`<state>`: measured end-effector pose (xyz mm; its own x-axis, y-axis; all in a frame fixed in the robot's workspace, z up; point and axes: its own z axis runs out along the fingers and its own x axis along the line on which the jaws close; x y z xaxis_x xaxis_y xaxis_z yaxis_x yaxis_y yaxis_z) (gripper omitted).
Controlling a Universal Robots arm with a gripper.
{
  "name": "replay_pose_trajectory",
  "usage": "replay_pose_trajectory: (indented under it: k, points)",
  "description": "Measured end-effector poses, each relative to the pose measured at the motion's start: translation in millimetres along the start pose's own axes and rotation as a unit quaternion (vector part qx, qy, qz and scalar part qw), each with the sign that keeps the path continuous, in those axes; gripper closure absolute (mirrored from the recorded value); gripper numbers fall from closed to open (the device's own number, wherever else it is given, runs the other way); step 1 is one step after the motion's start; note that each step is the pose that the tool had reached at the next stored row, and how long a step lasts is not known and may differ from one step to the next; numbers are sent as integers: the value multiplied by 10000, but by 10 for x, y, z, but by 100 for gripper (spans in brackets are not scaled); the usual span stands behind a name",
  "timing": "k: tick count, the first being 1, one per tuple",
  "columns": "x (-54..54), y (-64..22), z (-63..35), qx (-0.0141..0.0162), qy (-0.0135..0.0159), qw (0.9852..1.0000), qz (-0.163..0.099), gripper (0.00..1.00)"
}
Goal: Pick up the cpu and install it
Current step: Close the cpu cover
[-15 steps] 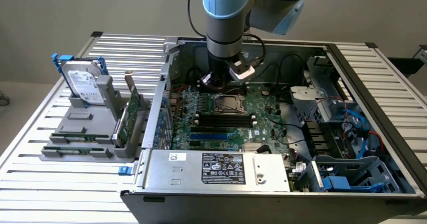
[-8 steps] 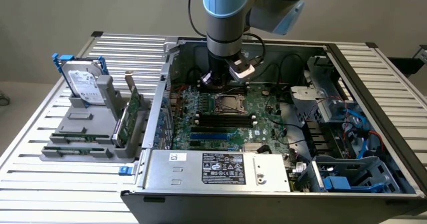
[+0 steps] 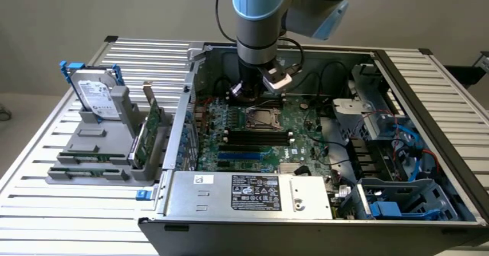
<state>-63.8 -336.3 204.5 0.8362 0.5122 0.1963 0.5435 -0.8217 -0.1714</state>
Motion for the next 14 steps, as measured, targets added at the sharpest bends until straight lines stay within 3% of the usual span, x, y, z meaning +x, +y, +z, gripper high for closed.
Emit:
replay_pose_trajectory:
  k: [14]
  points:
    - [45, 38, 33, 1, -2, 10000, -10, 89]
